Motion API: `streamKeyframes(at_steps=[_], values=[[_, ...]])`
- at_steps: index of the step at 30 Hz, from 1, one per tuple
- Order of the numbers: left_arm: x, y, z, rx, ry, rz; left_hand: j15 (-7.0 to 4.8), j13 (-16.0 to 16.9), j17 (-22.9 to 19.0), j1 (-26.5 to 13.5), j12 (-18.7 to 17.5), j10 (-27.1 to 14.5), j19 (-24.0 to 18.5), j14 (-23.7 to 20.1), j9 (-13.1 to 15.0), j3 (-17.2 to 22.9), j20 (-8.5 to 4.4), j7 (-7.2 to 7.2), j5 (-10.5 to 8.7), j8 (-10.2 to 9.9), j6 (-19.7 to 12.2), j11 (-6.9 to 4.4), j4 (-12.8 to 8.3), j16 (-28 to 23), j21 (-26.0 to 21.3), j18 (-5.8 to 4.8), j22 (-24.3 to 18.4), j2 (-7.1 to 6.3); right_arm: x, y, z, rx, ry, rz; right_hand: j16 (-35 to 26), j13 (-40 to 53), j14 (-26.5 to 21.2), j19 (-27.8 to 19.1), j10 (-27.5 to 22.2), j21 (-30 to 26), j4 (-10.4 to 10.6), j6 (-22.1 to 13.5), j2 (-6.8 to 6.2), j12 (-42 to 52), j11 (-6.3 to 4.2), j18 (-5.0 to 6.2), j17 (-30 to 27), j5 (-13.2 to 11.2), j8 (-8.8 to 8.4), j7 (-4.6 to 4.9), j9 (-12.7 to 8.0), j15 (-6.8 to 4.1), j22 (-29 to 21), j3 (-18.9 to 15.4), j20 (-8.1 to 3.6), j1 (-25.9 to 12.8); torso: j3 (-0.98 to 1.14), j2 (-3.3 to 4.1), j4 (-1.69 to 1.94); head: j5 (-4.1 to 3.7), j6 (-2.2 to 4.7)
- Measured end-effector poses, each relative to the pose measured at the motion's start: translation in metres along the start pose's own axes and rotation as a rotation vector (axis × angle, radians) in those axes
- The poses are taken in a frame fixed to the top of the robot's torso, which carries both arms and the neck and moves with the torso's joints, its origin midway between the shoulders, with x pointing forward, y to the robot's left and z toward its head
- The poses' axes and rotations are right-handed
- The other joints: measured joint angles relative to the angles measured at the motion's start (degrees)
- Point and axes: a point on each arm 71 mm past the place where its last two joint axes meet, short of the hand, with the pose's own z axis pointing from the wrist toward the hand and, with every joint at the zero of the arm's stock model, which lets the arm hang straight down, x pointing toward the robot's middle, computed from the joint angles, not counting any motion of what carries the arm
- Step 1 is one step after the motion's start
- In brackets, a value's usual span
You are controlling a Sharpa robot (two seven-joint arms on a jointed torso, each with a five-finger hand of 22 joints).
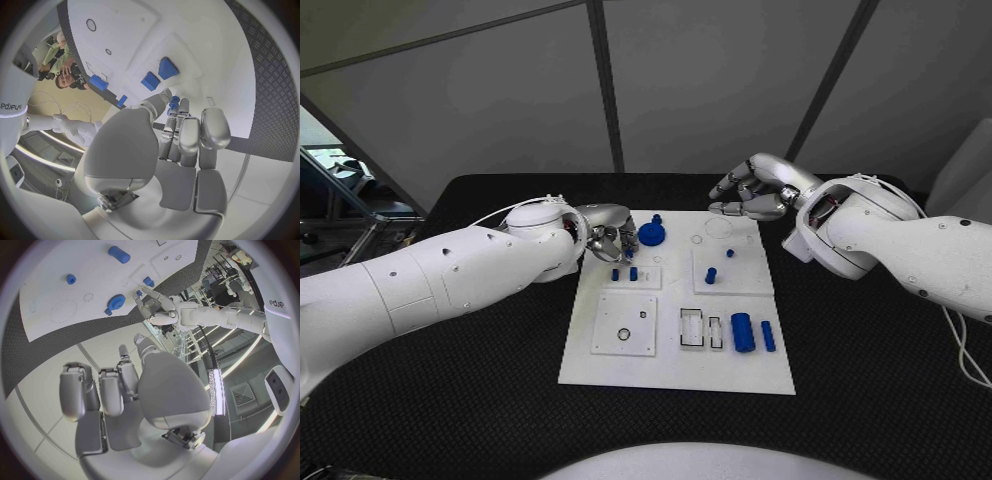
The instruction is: Assemble the parts on the task board
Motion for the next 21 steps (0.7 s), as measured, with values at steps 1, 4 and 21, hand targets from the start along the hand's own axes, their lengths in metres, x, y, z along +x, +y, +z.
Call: streamKeyframes(at_steps=[1,4,21], values=[[0.0,0.0,0.0,0.0,0.0,-0.001,0.0,0.0,0.0,0.0,0.0,0.0,0.0,0.0,0.0,-0.1,0.0,0.0,0.0,0.0,0.0,0.0,0.1,0.1,0.0,0.0,0.0,0.0,0.0,0.0,0.0,0.0,0.0,0.0,0.0,0.0,0.0,0.0,0.0,0.0,0.0,0.0,0.0,0.0,0.0,0.0,0.0,0.0,0.0,0.0,0.0,0.0,0.0,0.0,0.0,0.0,0.0,0.0,0.0,0.0,0.0],[0.0,0.001,-0.001,-0.001,0.001,-0.004,0.0,0.0,0.1,-0.3,-0.4,-0.2,0.0,0.0,0.0,-0.3,0.0,-0.11,0.0,-0.3,-0.1,-0.19,0.3,0.2,0.0,0.0,0.0,-0.31,0.0,0.0,0.0,0.0,-0.001,0.0,0.0,0.0,0.0,0.0,0.0,0.0,0.0,0.0,0.0,0.0,0.0,0.0,0.0,0.0,0.0,0.0,0.0,0.0,0.0,0.0,0.0,0.0,-0.01,0.0,0.0,0.0,-0.03],[-0.007,0.018,-0.01,-0.041,-0.032,-0.024,0.91,-0.4,-2.4,-0.1,-3.5,-5.3,-1.1,-0.9,-0.3,-5.5,1.12,1.12,0.0,-4.5,-7.1,1.05,0.9,0.2,-4.7,0.0,0.0,-0.06,-0.002,-0.005,0.001,0.013,-0.011,-0.004,-0.7,-3.7,0.0,-0.5,-4.0,-1.0,0.4,0.0,0.0,-5.8,-0.25,0.0,0.0,0.0,0.0,0.0,0.0,-0.01,0.0,0.4,-0.43,0.0,-0.04,-0.02,0.03,0.12,0.13]])
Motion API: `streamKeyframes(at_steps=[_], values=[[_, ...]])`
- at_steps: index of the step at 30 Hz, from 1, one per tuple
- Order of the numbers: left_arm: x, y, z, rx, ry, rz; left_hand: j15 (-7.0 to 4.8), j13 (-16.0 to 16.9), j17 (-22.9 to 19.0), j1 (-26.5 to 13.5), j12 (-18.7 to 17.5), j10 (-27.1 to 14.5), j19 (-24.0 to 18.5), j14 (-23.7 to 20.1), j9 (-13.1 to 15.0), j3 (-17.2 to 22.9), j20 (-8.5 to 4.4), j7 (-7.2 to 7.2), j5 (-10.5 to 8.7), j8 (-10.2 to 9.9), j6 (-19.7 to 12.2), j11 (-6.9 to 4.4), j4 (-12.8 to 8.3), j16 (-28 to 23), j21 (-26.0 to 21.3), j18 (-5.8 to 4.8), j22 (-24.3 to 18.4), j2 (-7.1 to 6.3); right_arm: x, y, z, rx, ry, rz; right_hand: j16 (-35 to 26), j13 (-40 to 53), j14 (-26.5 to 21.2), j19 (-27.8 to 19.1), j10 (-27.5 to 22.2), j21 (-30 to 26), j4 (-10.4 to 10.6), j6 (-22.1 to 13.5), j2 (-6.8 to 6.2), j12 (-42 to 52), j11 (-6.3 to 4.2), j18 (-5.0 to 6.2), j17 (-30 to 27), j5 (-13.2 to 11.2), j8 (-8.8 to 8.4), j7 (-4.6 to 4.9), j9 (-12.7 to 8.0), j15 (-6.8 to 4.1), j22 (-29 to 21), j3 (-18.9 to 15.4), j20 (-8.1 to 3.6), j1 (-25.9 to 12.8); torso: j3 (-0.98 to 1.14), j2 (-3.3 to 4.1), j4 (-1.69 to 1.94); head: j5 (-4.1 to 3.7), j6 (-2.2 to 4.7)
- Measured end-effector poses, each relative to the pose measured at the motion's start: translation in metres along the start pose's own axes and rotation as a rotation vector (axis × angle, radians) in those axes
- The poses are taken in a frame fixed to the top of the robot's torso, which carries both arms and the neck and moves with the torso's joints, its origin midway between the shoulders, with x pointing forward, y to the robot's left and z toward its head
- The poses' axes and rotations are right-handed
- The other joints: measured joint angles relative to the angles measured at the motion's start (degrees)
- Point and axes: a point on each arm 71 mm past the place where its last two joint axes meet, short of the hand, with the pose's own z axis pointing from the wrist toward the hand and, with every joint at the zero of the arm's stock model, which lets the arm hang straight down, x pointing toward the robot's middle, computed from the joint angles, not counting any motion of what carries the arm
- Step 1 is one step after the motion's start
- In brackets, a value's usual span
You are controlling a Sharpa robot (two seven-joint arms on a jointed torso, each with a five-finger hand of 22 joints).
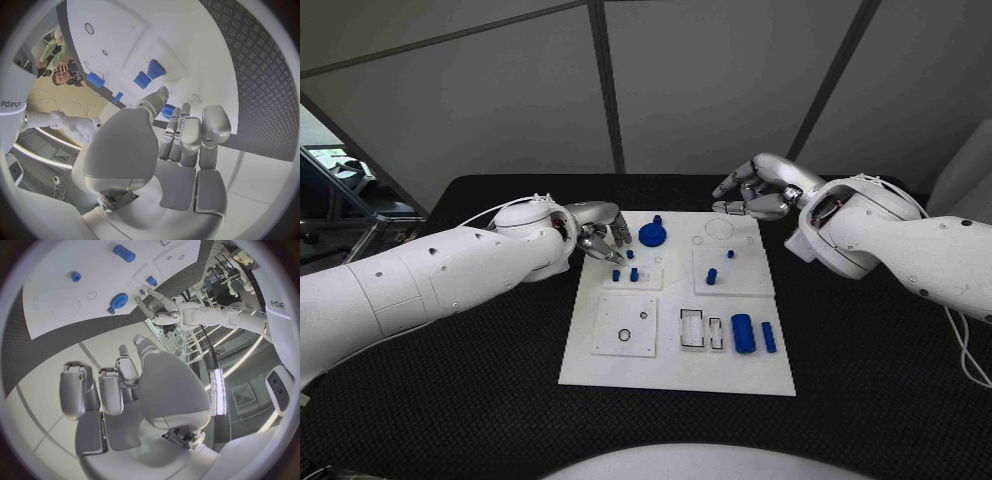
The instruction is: Assemble the parts on the task board
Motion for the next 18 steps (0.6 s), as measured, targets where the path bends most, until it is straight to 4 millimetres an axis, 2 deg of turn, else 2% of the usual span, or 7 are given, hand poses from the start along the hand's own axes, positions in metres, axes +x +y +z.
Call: streamKeyframes(at_steps=[3,6,8,11,16,17,18], values=[[-0.004,0.006,-0.003,-0.012,-0.013,-0.007,0.0,0.0,-0.3,0.2,0.0,-0.1,-0.4,0.0,0.1,-0.3,0.0,0.0,0.0,0.0,0.0,0.07,0.2,0.0,-0.2,-0.02,-0.1,0.22,0.0,-0.001,0.0,0.003,-0.001,-0.001,-0.9,-4.5,0.2,-0.9,-3.0,-1.1,0.2,0.0,-0.31,-4.8,-0.01,0.55,0.0,0.0,0.0,0.0,0.0,-0.22,0.0,0.6,0.0,0.4,0.0,0.0,-0.01,0.01,0.01],[-0.009,0.012,-0.007,-0.025,-0.03,-0.017,0.42,0.0,-2.7,1.0,0.0,-0.1,-0.4,-0.7,0.4,-0.3,0.0,0.2,0.0,0.6,1.0,0.06,0.2,-1.3,-0.5,-0.01,-0.3,0.99,-0.002,-0.003,0.0,0.009,-0.004,-0.003,-2.3,-15.7,0.0,-2.6,-10.0,-3.2,0.1,0.1,-0.55,-17.3,-0.23,0.94,0.0,-0.2,0.47,-0.13,0.1,-0.42,-0.5,1.8,-0.23,1.8,0.0,0.0,-0.01,-0.03,0.01],[-0.015,0.02,-0.012,-0.037,-0.052,-0.034,0.39,0.2,-6.6,1.8,0.1,0.3,-0.4,-2.3,0.7,-0.1,0.0,0.34,0.0,1.8,3.4,0.22,0.0,-3.1,-1.1,-0.01,-0.5,1.75,-0.003,-0.007,-0.001,0.018,-0.006,-0.008,-3.6,-24.1,0.2,-3.9,-14.1,-5.0,0.1,0.5,-1.16,-27.3,-0.32,1.83,0.0,-1.8,0.62,-0.47,0.2,-0.64,-2.7,2.9,-0.42,2.9,-0.01,0.0,-0.01,-0.09,0.0],[-0.028,0.035,-0.023,-0.056,-0.1,-0.083,0.32,0.4,-8.1,2.3,0.9,2.3,-0.9,-2.4,1.0,1.2,-0.17,0.16,0.0,2.9,6.0,-0.12,-0.3,-3.6,-2.3,0.01,-1.1,2.25,-0.005,-0.012,-0.003,0.032,-0.007,-0.031,-5.6,-32.8,0.0,-5.0,-17.0,-6.9,0.2,1.3,-1.99,-37.9,-0.03,1.81,0.0,-4.3,0.67,-0.37,0.3,-0.83,-5.0,4.7,-0.4,4.5,-0.01,0.0,-0.01,-0.14,-0.03],[-0.043,0.058,-0.047,-0.061,-0.186,-0.244,-0.38,0.3,-11.5,3.4,1.3,4.4,-7.8,-3.8,0.9,4.0,-0.56,0.18,0.0,3.3,8.4,-0.41,-1.2,-5.5,-14.9,0.01,-8.0,3.39,0.0,-0.022,-0.009,0.047,0.02,-0.116,-6.1,-45.5,0.1,-4.8,-15.5,-7.3,0.2,2.2,-3.8,-50.9,0.46,1.82,-0.3,-7.1,0.19,-0.24,0.2,-0.29,-5.6,7.3,-0.12,6.4,0.01,-0.04,-0.01,-0.65,0.14],[-0.045,0.06,-0.05,-0.054,-0.202,-0.289,-0.34,0.3,-15.1,3.5,1.4,4.9,-9.3,-6.0,0.9,4.6,-0.64,0.14,0.0,3.3,8.6,-0.43,-1.4,-7.6,-17.6,-0.04,-9.5,3.53,0.003,-0.023,-0.01,0.048,0.029,-0.136,-6.1,-47.2,0.1,-4.7,-15.0,-7.3,0.2,2.4,-3.86,-52.4,0.56,1.81,-0.3,-7.7,-0.03,-0.46,0.2,-0.29,-5.6,7.8,-0.04,6.4,0.02,-0.04,-0.01,-0.9,0.21],[-0.048,0.062,-0.055,-0.039,-0.222,-0.356,-0.35,0.3,-22.3,3.5,1.4,5.2,-10.7,-9.8,0.8,5.2,-0.76,0.33,0.0,3.3,8.8,-0.43,-1.5,-12.1,-20.2,-0.06,-10.9,3.53,0.007,-0.025,-0.012,0.048,0.041,-0.165,-6.1,-48.7,0.1,-4.7,-14.6,-7.5,0.2,2.6,-4.07,-53.7,0.6,1.82,-0.3,-8.4,-0.24,-0.3,0.2,-0.29,-5.6,8.2,-0.03,6.6,0.03,-0.04,-0.02,-1.23,0.27]])
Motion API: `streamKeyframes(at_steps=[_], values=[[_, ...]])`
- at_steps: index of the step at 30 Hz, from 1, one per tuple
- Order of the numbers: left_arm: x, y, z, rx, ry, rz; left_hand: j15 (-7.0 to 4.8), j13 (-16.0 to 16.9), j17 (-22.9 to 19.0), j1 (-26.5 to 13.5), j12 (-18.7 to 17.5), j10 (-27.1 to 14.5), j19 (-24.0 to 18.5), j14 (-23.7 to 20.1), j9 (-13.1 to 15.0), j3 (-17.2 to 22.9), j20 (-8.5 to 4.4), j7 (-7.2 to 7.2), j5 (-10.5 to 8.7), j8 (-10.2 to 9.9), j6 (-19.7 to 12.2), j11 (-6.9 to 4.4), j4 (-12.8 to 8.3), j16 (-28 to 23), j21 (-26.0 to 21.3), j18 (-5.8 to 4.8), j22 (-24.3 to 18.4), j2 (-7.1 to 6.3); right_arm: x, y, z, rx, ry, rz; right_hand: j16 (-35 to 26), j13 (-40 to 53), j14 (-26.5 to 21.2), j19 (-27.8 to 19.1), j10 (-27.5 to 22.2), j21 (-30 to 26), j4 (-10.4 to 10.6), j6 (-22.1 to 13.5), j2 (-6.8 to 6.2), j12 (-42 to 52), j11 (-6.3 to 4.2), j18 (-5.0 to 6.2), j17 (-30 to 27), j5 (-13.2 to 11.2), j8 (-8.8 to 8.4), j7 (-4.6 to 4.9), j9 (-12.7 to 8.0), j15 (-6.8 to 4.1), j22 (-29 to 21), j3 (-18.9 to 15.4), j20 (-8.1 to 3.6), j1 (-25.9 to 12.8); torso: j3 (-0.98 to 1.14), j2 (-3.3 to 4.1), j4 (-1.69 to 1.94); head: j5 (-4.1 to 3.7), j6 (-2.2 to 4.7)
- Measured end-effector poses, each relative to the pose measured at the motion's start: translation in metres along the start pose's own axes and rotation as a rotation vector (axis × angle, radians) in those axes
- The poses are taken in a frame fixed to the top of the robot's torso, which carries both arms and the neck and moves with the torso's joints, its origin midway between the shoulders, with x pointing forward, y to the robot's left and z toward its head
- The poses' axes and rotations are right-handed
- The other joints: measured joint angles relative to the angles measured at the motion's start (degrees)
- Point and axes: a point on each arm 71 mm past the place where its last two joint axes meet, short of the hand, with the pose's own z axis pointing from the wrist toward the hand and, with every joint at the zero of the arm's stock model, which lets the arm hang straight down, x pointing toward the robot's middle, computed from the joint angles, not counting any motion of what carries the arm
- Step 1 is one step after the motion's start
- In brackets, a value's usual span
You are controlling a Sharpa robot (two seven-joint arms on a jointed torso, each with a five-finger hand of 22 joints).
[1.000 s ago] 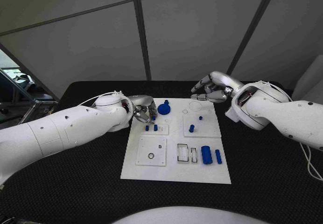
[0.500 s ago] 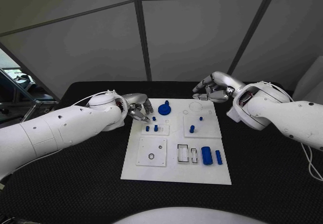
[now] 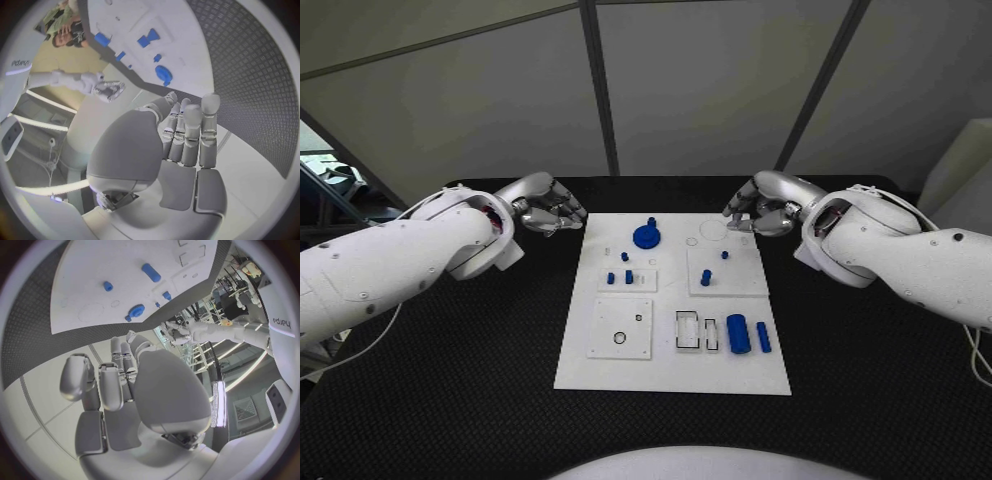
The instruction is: Assemble the parts on the task board
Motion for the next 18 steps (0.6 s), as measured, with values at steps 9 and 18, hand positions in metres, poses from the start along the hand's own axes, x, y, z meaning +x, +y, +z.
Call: streamKeyframes(at_steps=[9,18], values=[[-0.003,-0.012,-0.021,0.106,-0.066,-0.541,-0.18,0.0,-8.8,-2.3,0.5,0.8,-2.6,-3.2,-0.5,-0.2,0.15,-0.14,0.0,0.0,0.3,-0.24,0.8,-8.1,-6.7,0.08,-4.0,-0.11,0.035,-0.001,-0.008,-0.001,0.063,-0.212,0.0,-6.2,0.0,0.2,1.3,-0.2,0.1,0.0,-1.29,-4.4,0.27,0.01,0.1,-1.4,-1.76,0.04,-0.4,0.0,-0.2,1.2,0.19,-0.5,-0.03,0.01,-0.07,-3.32,0.71],[0.003,-0.02,-0.028,0.136,-0.091,-0.809,0.02,0.0,-9.7,-3.7,0.7,0.3,-2.8,-3.4,-0.5,-1.2,0.35,0.29,0.0,-0.3,-0.2,0.23,1.7,-8.9,-8.0,0.09,-5.1,-0.28,0.051,0.003,-0.005,-0.001,0.088,-0.342,-0.3,-9.1,0.0,0.2,0.9,-0.4,-0.2,0.2,-1.82,-6.1,0.68,0.0,-0.2,-1.4,-2.62,-0.17,-0.4,0.42,-0.4,2.1,0.59,-0.6,-0.03,0.02,0.0,-3.99,1.19]])
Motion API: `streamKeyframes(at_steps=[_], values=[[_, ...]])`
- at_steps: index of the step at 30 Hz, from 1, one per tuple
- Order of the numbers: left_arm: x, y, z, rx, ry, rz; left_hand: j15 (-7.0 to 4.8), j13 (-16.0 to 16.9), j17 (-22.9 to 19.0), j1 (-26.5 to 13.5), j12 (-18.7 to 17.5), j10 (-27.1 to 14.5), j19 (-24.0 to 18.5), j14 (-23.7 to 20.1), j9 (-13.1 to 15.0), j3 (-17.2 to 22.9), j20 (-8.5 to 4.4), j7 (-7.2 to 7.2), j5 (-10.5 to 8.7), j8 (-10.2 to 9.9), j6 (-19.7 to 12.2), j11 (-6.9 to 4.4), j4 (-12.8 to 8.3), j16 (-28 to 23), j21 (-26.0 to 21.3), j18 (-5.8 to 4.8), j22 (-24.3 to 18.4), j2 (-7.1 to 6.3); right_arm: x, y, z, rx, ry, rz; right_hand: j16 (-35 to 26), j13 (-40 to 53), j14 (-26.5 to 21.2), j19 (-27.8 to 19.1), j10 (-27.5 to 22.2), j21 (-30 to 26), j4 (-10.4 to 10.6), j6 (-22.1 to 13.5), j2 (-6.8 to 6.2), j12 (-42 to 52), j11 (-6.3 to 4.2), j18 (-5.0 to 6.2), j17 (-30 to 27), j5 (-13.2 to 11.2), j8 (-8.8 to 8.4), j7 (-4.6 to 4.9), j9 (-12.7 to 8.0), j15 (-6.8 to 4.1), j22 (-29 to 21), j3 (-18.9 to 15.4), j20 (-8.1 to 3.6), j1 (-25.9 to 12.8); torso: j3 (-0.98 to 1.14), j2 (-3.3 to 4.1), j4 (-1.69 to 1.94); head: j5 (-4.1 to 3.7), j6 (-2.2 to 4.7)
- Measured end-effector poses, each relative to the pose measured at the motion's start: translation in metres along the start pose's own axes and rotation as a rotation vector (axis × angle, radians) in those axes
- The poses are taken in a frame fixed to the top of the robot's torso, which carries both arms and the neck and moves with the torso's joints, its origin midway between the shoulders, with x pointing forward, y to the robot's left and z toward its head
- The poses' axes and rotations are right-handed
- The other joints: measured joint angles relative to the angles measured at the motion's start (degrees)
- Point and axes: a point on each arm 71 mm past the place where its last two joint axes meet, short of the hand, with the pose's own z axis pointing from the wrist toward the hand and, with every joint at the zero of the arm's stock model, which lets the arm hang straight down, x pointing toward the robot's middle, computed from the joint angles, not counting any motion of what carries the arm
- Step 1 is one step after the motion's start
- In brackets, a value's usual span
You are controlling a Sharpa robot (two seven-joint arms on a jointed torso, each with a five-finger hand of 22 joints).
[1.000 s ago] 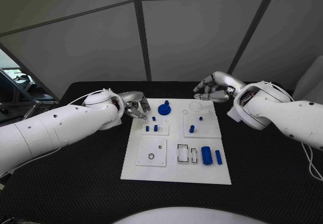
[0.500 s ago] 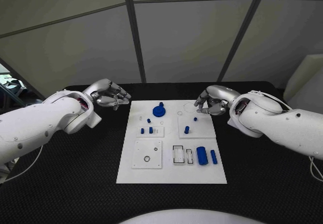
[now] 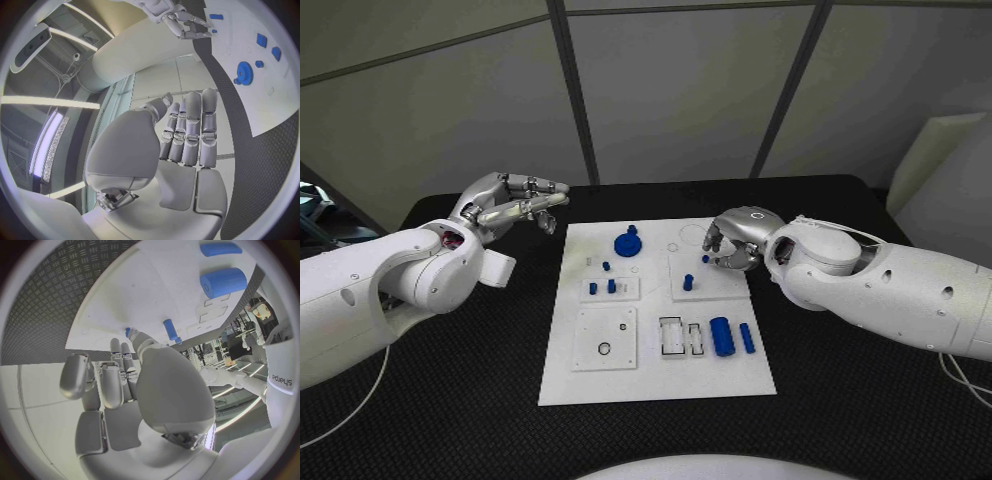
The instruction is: Assemble the parts on the task board
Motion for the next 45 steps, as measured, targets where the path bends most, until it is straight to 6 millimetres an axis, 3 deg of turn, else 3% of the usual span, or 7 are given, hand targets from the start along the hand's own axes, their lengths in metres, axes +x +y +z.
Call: streamKeyframes(at_steps=[14,16,30,45], values=[[0.0,0.0,-0.002,0.007,-0.028,-0.102,0.21,0.0,-0.4,-0.1,0.2,-0.1,0.0,-0.2,0.0,-0.7,0.0,0.0,0.0,0.0,0.0,0.07,0.0,-0.4,-0.7,0.01,-0.6,0.13,0.004,0.01,0.006,-0.013,0.004,-0.057,0.0,-2.9,0.0,0.2,1.0,0.0,-1.1,0.9,-0.31,-0.9,0.65,-0.01,-0.1,-0.2,-0.66,0.86,-0.1,0.4,0.6,2.9,0.22,0.3,0.0,0.08,0.0,0.32,-0.14],[-0.001,0.0,-0.002,0.006,-0.029,-0.107,0.21,0.0,-0.5,-0.1,0.2,-0.1,0.0,-0.2,0.0,-0.6,0.0,0.0,0.0,0.0,0.0,0.07,0.0,-0.4,-0.7,0.0,-0.7,0.12,0.004,0.011,0.007,-0.014,0.008,-0.061,-0.6,-3.3,0.0,0.5,2.3,0.5,-1.3,2.0,-0.05,-0.9,0.4,-0.01,-0.8,-0.5,-0.66,0.67,0.0,0.4,1.3,3.8,0.54,0.6,-0.01,0.08,0.0,0.38,-0.18],[-0.002,0.001,-0.002,0.003,-0.035,-0.119,0.21,0.1,-0.7,-0.4,0.5,-0.5,0.0,-0.2,0.0,-1.4,0.0,0.0,0.0,0.0,0.0,0.07,0.3,-0.4,-1.1,0.01,-1.2,0.43,0.007,0.014,0.009,-0.021,0.034,-0.074,-0.7,-4.7,0.0,1.9,6.1,2.3,-3.4,5.4,0.38,-1.6,-0.74,-0.01,-1.1,-0.5,-0.07,-0.16,0.5,-0.04,3.8,6.5,-0.22,1.0,-0.01,0.06,0.0,0.57,-0.25],[-0.003,0.001,-0.001,0.001,-0.039,-0.121,0.22,0.1,-0.9,-0.4,0.8,-0.5,0.0,-0.2,0.0,-1.7,0.0,0.2,0.0,0.0,-0.2,0.07,0.3,-0.6,-1.3,0.01,-1.4,0.43,0.006,0.015,0.009,-0.023,0.031,-0.075,-0.7,-5.7,0.0,2.1,7.4,2.8,-5.0,6.3,1.05,-2.7,-0.89,-0.01,-1.1,-0.9,-0.29,-0.25,0.6,-0.44,4.5,8.5,-0.42,0.7,0.0,0.04,-0.05,0.64,-0.62]])
